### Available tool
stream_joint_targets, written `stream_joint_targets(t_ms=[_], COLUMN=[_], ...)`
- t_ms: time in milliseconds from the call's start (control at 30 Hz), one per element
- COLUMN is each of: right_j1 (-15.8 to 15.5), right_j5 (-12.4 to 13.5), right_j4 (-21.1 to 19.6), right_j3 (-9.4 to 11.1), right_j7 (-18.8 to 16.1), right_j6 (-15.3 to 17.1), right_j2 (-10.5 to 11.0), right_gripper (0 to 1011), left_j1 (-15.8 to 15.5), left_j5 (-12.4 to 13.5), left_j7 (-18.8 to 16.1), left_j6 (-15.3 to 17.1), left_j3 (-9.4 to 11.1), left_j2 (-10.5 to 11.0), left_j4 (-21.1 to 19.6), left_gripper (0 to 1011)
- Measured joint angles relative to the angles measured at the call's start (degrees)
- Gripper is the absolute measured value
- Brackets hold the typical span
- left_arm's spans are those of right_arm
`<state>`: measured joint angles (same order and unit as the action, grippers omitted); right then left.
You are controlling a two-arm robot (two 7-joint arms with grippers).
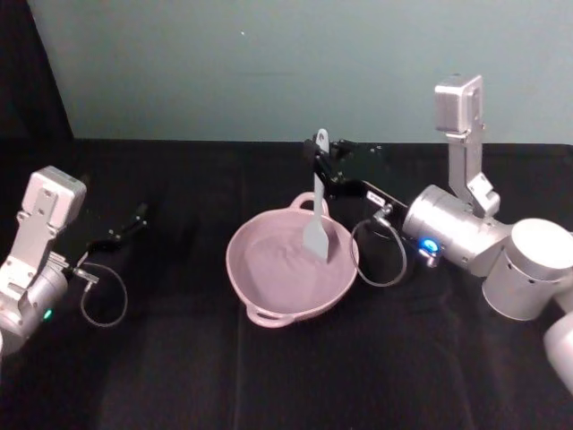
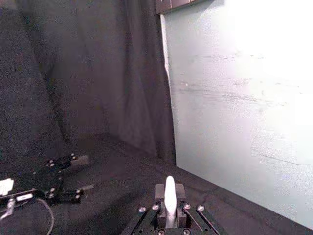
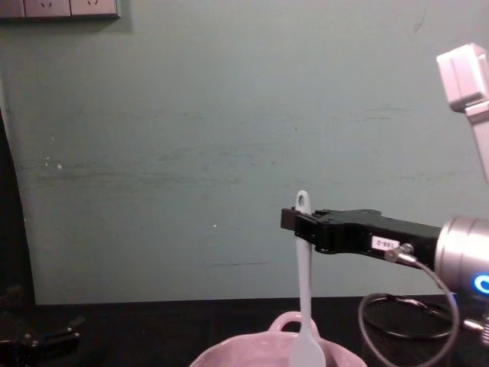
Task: Use the one hand to pick up the spoon and stir the clear water in the bowl.
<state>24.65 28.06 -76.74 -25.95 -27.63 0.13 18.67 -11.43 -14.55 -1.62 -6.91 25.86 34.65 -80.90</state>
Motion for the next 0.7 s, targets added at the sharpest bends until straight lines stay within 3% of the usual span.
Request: stream_joint_targets(t_ms=[400, 700], right_j1=[-3.4, -1.4], right_j5=[1.3, 1.2], right_j4=[-5.2, -2.5], right_j3=[-0.5, -2.8], right_j7=[-1.4, -2.2], right_j6=[0.8, 0.5], right_j2=[1.6, -0.9], right_gripper=[114, 114], left_j1=[0.0, 0.0], left_j5=[0.0, 0.0], left_j7=[0.0, 0.0], left_j6=[0.0, 0.0], left_j3=[0.0, 0.0], left_j2=[0.0, 0.0], left_j4=[0.0, 0.0], left_gripper=[1011, 1011])
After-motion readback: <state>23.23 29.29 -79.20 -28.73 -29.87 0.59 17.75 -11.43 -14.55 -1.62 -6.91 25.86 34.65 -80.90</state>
